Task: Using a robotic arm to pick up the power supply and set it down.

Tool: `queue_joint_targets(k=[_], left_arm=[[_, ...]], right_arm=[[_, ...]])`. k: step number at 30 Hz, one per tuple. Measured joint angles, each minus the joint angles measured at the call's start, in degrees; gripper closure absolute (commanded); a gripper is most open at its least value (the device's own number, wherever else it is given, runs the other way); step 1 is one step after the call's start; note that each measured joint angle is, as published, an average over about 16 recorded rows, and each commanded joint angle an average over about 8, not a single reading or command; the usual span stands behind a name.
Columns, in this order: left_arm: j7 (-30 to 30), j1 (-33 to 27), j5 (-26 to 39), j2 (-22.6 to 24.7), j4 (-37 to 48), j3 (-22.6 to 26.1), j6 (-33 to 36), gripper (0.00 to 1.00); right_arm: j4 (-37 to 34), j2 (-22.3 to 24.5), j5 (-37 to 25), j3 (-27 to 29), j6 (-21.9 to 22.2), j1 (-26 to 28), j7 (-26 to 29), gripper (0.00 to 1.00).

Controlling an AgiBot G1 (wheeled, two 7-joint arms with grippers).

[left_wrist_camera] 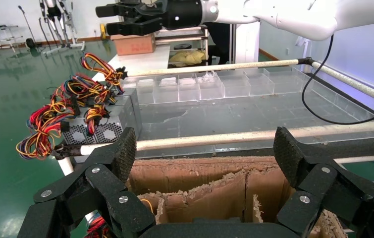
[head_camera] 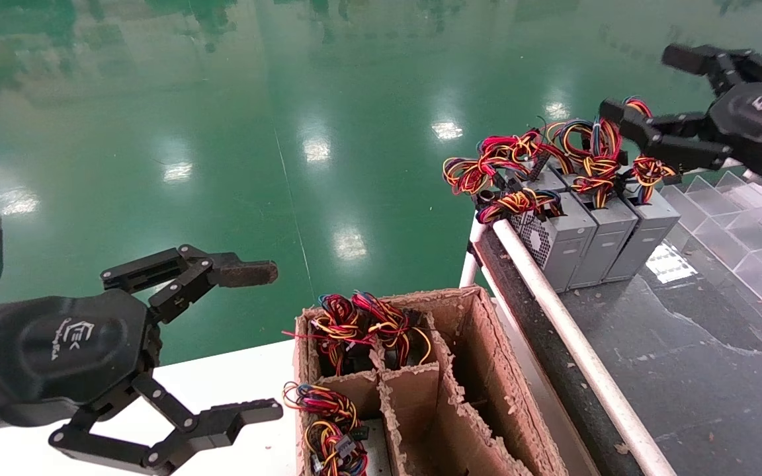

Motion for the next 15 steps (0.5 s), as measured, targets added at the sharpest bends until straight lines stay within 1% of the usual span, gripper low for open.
queue_joint_targets(k=[15], left_arm=[[0.0,0.0,0.0,0.0,0.0,0.0,0.0,0.00]], right_arm=[[16.8,3.4,5.6,-1.2,-6.3,-8.8,8.5,0.00]])
